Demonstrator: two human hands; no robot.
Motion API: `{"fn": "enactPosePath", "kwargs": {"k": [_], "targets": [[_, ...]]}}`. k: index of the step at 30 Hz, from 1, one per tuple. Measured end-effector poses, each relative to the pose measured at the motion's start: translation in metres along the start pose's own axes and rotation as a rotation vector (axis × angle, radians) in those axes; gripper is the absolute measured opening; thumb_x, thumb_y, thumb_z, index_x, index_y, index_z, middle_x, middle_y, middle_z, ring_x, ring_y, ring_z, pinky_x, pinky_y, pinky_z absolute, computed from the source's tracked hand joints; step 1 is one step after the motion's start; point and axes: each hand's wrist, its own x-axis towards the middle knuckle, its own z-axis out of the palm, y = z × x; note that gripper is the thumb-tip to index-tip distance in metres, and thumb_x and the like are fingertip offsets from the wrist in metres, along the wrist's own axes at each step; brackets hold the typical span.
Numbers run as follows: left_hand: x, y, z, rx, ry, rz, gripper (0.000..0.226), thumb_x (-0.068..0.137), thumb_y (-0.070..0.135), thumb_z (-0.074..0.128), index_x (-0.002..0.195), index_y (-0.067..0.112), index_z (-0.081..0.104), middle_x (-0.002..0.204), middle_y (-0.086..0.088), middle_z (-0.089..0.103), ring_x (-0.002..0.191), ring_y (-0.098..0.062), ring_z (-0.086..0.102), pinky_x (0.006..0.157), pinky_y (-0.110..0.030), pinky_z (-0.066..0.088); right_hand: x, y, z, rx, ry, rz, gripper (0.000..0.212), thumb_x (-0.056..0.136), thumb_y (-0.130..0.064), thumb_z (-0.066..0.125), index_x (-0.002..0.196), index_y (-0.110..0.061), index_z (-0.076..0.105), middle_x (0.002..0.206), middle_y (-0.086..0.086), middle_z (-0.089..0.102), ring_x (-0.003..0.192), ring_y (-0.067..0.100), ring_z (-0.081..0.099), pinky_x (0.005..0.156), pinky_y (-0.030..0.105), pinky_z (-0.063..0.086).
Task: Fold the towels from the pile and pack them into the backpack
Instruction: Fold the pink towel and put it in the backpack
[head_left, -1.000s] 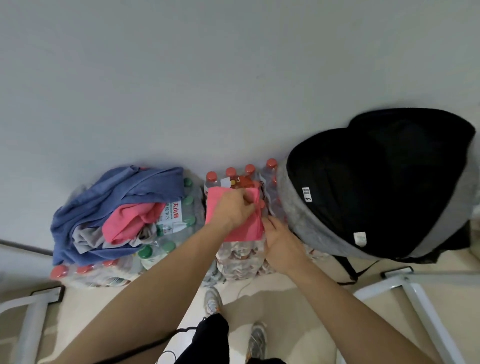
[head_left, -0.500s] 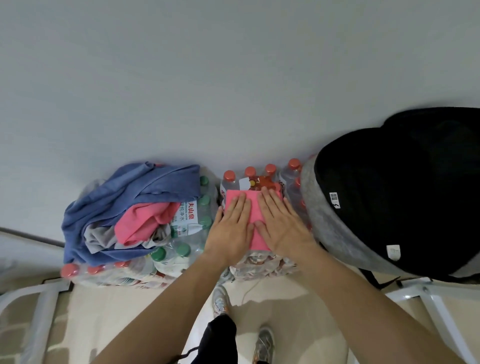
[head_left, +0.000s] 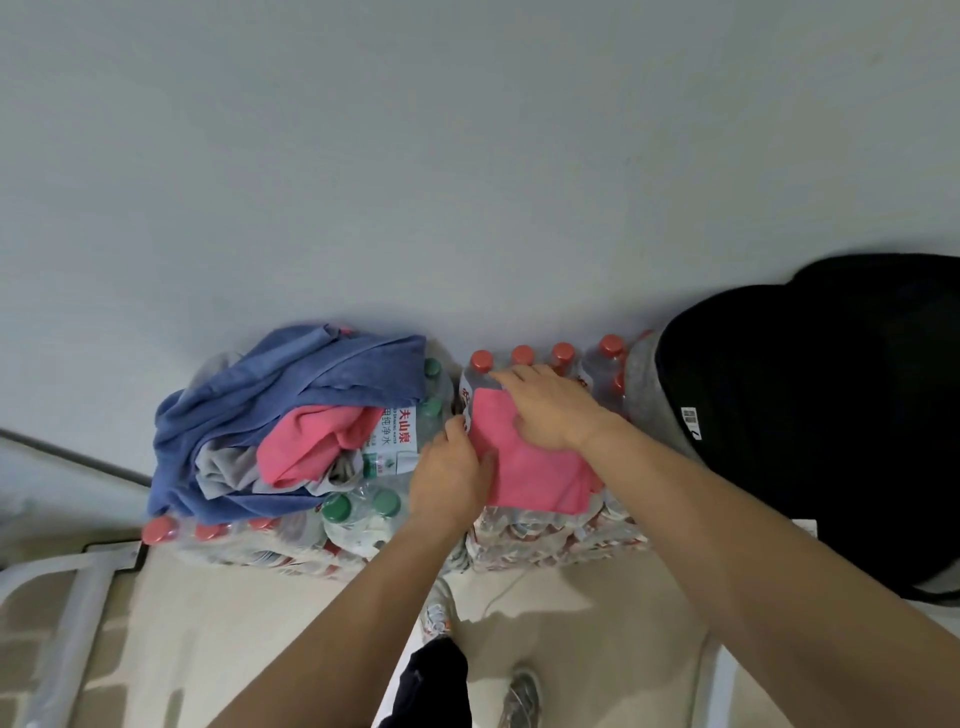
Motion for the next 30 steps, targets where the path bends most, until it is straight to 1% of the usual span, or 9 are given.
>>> {"fn": "enactPosePath", "kwargs": {"k": [3,5,9,15,18,22,25,28,30], "targets": [[0.009,0.002,-0.005,-0.062,-0.041,-0.021,0.034,0.093,0.028,0.058,0.117,0.006,0.051,0.107,-0.014,0.063,0.099,-0.033,0.06,0.074,-0.034,0.041,0.006,-0.004,-0.006,-0.008,-0.105,-0.057,0.095,0.083,0.001,0.056,0.156,-0.036,0.008,0.155,0.006,0.03,0.136,0.032,0.034,0.105,0.048,0.041],[0.019,0.002,-0.011,-0.112,-0.095,-0.023,0.029,0.091,0.025,0.059,0.114,0.008,0.056,0.106,-0.011,0.064,0.098,-0.031,0.061,0.073,-0.031,0.041,0.007,-0.004,-0.014,-0.042,-0.137,-0.076,0.093,0.082,-0.002,0.059,0.153,-0.043,0.015,0.144,0.006,0.039,0.129,0.031,0.043,0.099,0.044,0.044],[0.043,0.003,-0.034,-0.169,-0.192,0.086,0.037,0.086,0.015,0.065,0.123,0.017,0.062,0.109,0.001,0.065,0.098,-0.017,0.061,0.081,-0.022,0.042,0.009,0.011,-0.026,0.005,-0.201,0.017,0.06,0.07,-0.027,0.077,0.125,-0.03,0.052,0.103,-0.004,0.052,0.101,0.025,0.06,0.078,0.038,0.051],[0.086,0.01,-0.056,-0.067,-0.331,0.112,0.059,0.08,0.044,0.076,0.13,0.018,0.06,0.118,0.0,0.066,0.102,-0.017,0.062,0.091,-0.026,0.048,0.002,0.039,-0.032,0.009,-0.166,0.223,0.051,0.072,-0.044,0.08,0.113,-0.021,0.06,0.108,0.0,0.063,0.098,0.024,0.061,0.084,0.039,0.053],[0.093,0.012,-0.059,0.083,-0.389,0.098,0.055,0.072,0.051,0.078,0.119,0.028,0.064,0.109,0.005,0.066,0.096,-0.017,0.063,0.088,-0.035,0.053,0.003,0.044,-0.028,0.003,-0.148,0.307,0.052,0.073,-0.038,0.081,0.115,-0.018,0.056,0.11,0.003,0.063,0.098,0.025,0.062,0.085,0.043,0.054],[0.091,0.02,-0.058,0.201,-0.177,0.151,0.032,0.077,0.038,0.072,0.106,0.026,0.065,0.1,-0.002,0.07,0.09,-0.026,0.065,0.077,-0.039,0.056,0.008,0.046,-0.03,0.289,-0.109,0.387,0.055,0.071,-0.022,0.082,0.119,-0.017,0.057,0.104,0.005,0.067,0.087,0.023,0.068,0.076,0.035,0.058],[0.088,0.023,-0.049,0.053,-0.104,0.112,0.027,0.083,0.026,0.066,0.108,0.022,0.058,0.1,-0.006,0.067,0.09,-0.031,0.064,0.078,-0.041,0.055,0.006,0.048,-0.032,0.489,-0.031,0.432,0.041,0.079,-0.003,0.066,0.117,-0.017,0.061,0.091,0.013,0.072,0.068,0.024,0.072,0.067,0.037,0.062],[0.084,0.022,-0.045,-0.2,-0.113,0.005,0.02,0.082,0.019,0.066,0.099,0.023,0.057,0.091,-0.004,0.069,0.078,-0.027,0.067,0.075,-0.041,0.058,-0.001,0.049,-0.03,0.538,0.015,0.426,0.046,0.08,0.003,0.067,0.123,-0.015,0.063,0.104,0.012,0.071,0.085,0.024,0.072,0.081,0.039,0.06],[0.078,0.021,-0.045,-0.318,-0.111,-0.041,0.017,0.081,0.014,0.066,0.092,0.023,0.056,0.086,-0.002,0.067,0.073,-0.026,0.068,0.07,-0.043,0.06,-0.007,0.047,-0.028,0.614,0.031,0.439,0.047,0.077,0.004,0.065,0.118,-0.018,0.063,0.098,0.009,0.072,0.082,0.022,0.072,0.078,0.038,0.061]]}}
